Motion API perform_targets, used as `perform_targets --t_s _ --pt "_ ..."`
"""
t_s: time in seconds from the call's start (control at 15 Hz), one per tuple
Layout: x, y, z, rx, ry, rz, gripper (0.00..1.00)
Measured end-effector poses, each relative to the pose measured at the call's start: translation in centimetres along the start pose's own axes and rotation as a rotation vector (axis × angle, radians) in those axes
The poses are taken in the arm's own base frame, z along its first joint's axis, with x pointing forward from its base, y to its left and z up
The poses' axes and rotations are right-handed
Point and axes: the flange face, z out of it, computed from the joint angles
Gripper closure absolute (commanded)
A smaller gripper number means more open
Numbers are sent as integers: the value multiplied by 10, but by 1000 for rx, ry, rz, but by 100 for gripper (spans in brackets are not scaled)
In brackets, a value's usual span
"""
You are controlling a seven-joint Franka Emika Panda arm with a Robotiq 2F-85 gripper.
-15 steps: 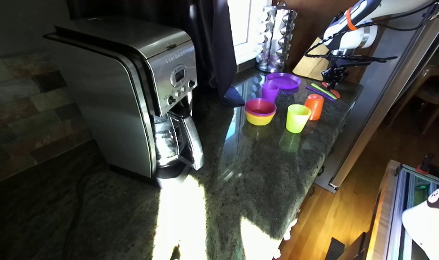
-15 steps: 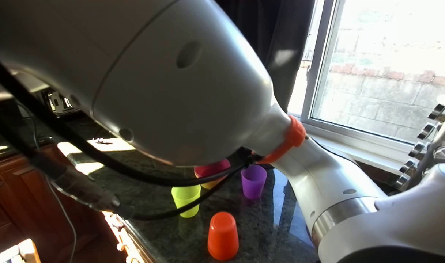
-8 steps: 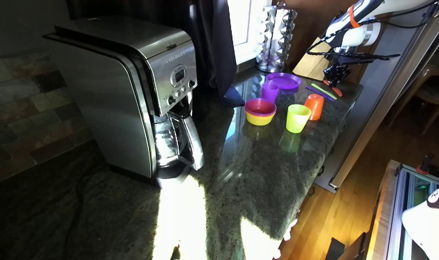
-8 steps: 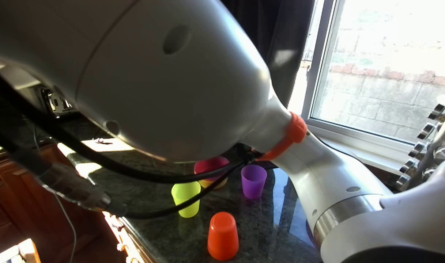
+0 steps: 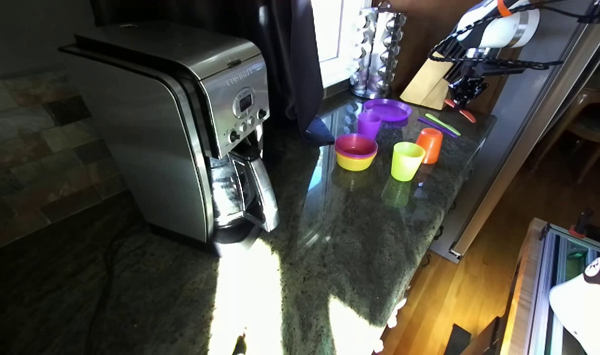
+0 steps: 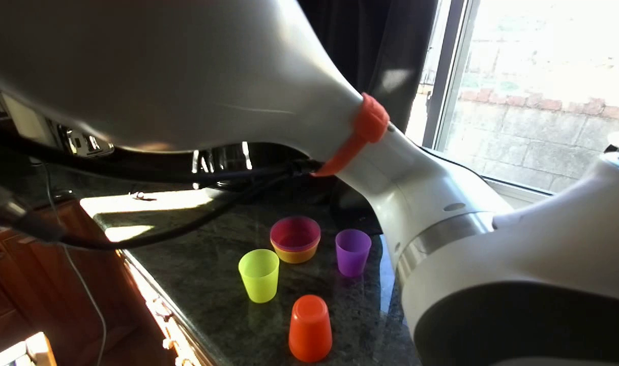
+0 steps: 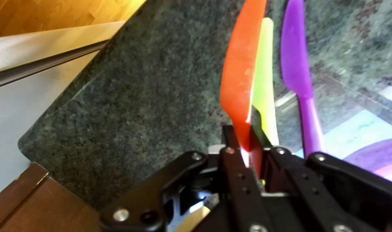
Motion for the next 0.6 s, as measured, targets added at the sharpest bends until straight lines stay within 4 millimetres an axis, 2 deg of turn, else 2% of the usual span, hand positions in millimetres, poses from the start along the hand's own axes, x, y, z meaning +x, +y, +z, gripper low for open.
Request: perform_targets --t_s 0.6 --pt "-80 -61 -32 81 -33 -50 96"
